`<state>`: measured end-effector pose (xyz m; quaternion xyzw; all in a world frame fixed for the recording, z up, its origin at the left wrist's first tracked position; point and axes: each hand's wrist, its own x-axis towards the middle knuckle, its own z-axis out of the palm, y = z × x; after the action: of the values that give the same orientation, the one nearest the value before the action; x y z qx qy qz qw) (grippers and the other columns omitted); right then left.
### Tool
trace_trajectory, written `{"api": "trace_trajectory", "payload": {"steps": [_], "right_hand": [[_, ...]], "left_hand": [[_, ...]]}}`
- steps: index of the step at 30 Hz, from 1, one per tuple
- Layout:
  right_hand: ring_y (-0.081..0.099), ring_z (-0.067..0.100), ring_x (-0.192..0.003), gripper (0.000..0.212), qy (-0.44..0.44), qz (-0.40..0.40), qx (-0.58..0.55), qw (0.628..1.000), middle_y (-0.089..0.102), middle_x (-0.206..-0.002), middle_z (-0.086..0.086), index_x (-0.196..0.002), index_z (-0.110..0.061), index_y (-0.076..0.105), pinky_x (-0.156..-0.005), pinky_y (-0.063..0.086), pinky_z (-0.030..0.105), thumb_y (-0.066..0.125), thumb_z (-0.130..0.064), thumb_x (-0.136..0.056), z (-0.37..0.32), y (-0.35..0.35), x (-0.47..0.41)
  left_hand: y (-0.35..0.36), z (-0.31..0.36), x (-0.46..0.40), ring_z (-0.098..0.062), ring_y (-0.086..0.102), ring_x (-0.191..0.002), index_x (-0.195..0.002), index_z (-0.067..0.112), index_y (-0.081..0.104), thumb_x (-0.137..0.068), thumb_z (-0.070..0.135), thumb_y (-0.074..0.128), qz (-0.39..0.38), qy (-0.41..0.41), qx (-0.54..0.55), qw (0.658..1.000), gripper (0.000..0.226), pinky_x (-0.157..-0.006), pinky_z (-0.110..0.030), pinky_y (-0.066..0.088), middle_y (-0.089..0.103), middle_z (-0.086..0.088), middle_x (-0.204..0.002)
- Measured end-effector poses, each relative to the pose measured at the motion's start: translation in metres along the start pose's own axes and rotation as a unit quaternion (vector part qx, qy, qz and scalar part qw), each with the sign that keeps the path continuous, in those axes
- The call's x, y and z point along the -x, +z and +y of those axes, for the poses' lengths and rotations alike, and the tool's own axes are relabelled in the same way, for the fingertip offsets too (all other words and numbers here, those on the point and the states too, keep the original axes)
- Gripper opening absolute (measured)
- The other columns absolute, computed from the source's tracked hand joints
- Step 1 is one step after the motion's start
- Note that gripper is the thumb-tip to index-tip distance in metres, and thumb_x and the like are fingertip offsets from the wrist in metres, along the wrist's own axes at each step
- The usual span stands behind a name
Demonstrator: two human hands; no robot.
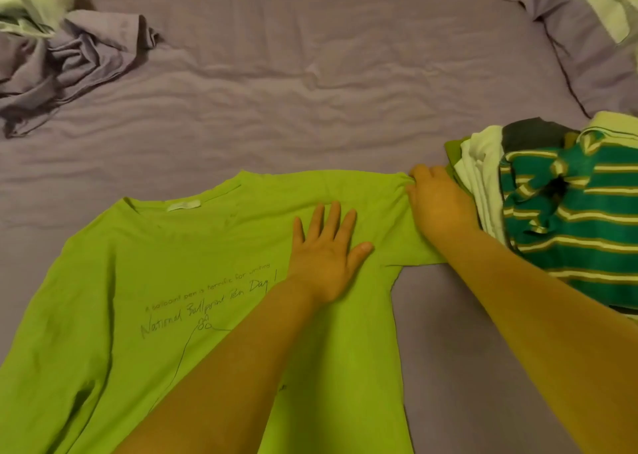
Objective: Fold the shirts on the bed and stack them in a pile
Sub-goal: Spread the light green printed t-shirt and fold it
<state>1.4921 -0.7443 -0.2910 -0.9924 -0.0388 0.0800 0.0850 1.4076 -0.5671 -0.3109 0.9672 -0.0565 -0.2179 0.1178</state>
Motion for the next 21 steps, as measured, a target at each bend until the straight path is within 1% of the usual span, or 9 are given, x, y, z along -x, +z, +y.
{"api": "trace_trajectory", "payload": {"steps": [3,5,8,10,12,13,15,18,21], "right_hand": [[0.049,0.039,-0.111,0.052,0.004,0.023,-0.029,0.999,0.050,-0.126,0.020,-0.138,-0.009,0.037,-0.082,0.042,0.044,0.049,-0.034,-0.095,-0.002,0.018,0.011],[0.051,0.039,-0.110,0.055,0.005,0.008,-0.005,1.000,0.051,-0.124,0.019,-0.139,-0.009,0.036,-0.080,0.042,0.043,0.050,-0.038,-0.094,-0.001,0.021,0.014],[0.054,0.038,-0.102,0.038,0.007,-0.008,0.036,0.999,0.055,-0.116,0.019,-0.121,-0.007,0.050,-0.074,0.039,0.040,0.046,-0.035,-0.096,0.000,0.021,0.006],[0.055,0.039,-0.095,0.025,0.006,0.052,0.051,0.997,0.058,-0.104,0.020,-0.107,-0.004,0.055,-0.072,0.036,0.041,0.054,-0.025,-0.093,-0.003,0.017,-0.001],[0.056,0.038,-0.085,0.012,0.004,0.130,0.083,0.988,0.059,-0.093,0.021,-0.096,-0.003,0.058,-0.069,0.038,0.040,0.057,-0.006,-0.084,-0.006,0.014,-0.004],[0.058,0.038,-0.084,0.017,-0.007,0.163,0.099,0.982,0.061,-0.093,0.020,-0.095,-0.004,0.060,-0.069,0.042,0.040,0.055,-0.002,-0.078,-0.011,0.014,-0.003],[0.061,0.036,-0.097,0.030,-0.087,0.175,0.096,0.976,0.063,-0.106,0.018,-0.103,-0.009,0.063,-0.079,0.043,0.042,0.052,-0.009,-0.076,-0.027,0.021,0.004],[0.061,0.028,-0.110,0.043,-0.197,0.066,0.058,0.976,0.065,-0.118,0.010,-0.113,-0.018,0.066,-0.094,0.040,0.040,0.041,-0.036,-0.083,-0.054,0.046,0.027],[0.057,0.029,-0.118,0.054,-0.179,-0.051,0.079,0.979,0.059,-0.129,0.009,-0.123,-0.025,0.061,-0.095,0.043,0.051,0.035,-0.051,-0.084,-0.065,0.060,0.046]], "left_hand": [[-0.004,-0.010,-0.015,-0.025,-0.006,-0.147,-0.151,0.029,0.006,-0.084,0.063,-0.002,0.086,0.004,-0.001,0.996,0.075,-0.116,-0.048,-0.004,-0.003,0.000,-0.160],[-0.013,-0.019,-0.031,-0.028,0.002,-0.146,-0.151,0.024,0.013,-0.097,0.045,0.020,0.141,-0.017,-0.009,0.990,0.059,-0.116,-0.048,0.002,0.006,-0.002,-0.160],[-0.029,-0.031,-0.057,-0.030,0.016,-0.142,-0.147,0.018,0.027,-0.097,0.030,0.041,0.170,-0.075,-0.003,0.983,0.053,-0.115,-0.048,0.012,0.029,-0.006,-0.152],[-0.039,-0.035,-0.070,-0.032,0.030,-0.131,-0.131,0.017,0.048,-0.093,0.033,0.049,0.173,-0.086,-0.005,0.981,0.041,-0.110,-0.044,0.023,0.046,-0.011,-0.135],[-0.044,-0.035,-0.078,-0.032,0.038,-0.121,-0.116,0.017,0.057,-0.092,0.032,0.052,0.201,-0.100,-0.008,0.975,0.029,-0.104,-0.042,0.028,0.052,-0.011,-0.122],[-0.047,-0.035,-0.079,-0.031,0.039,-0.120,-0.114,0.018,0.057,-0.091,0.031,0.052,0.216,-0.111,-0.008,0.970,0.026,-0.104,-0.042,0.028,0.052,-0.011,-0.123],[-0.047,-0.033,-0.077,-0.032,0.029,-0.132,-0.123,0.021,0.052,-0.090,0.035,0.055,0.205,-0.114,-0.003,0.972,0.036,-0.112,-0.048,0.019,0.041,-0.012,-0.138],[-0.036,-0.035,-0.057,-0.033,-0.002,-0.145,-0.150,0.026,0.017,-0.093,0.045,0.046,0.158,-0.090,-0.016,0.983,0.066,-0.114,-0.054,0.000,-0.002,-0.012,-0.159],[-0.018,-0.055,-0.020,-0.033,-0.010,-0.145,-0.151,0.028,-0.002,-0.098,0.049,0.029,0.126,-0.081,-0.047,0.988,0.064,-0.114,-0.055,-0.005,-0.014,-0.010,-0.158]]}}
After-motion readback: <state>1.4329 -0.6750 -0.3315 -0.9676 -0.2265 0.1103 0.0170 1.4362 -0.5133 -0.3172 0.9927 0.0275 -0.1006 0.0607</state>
